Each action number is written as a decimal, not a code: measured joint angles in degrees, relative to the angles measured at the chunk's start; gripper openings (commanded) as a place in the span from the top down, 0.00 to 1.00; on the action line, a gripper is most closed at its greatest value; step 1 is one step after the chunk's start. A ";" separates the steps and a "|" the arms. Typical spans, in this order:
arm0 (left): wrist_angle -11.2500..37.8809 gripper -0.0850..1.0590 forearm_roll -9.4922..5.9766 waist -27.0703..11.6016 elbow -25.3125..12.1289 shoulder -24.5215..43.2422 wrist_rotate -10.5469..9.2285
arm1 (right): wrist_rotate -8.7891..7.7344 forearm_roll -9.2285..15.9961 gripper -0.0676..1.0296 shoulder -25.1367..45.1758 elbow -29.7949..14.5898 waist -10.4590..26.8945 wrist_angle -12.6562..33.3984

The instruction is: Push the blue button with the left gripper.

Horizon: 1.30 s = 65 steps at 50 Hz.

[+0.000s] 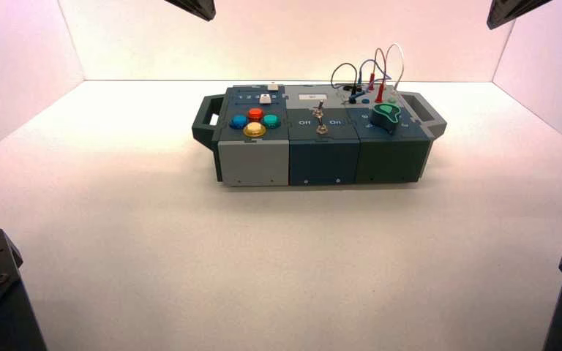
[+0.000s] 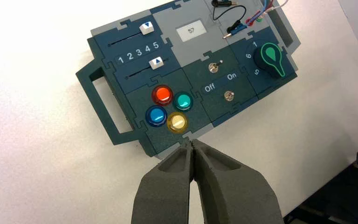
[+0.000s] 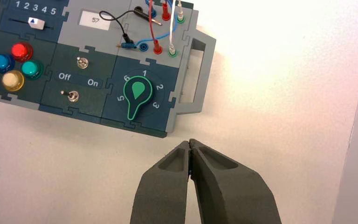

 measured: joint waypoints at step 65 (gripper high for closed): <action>-3.87 0.95 0.09 0.88 -7.03 23.82 1.14 | 0.00 0.00 0.96 -0.26 0.00 0.00 0.62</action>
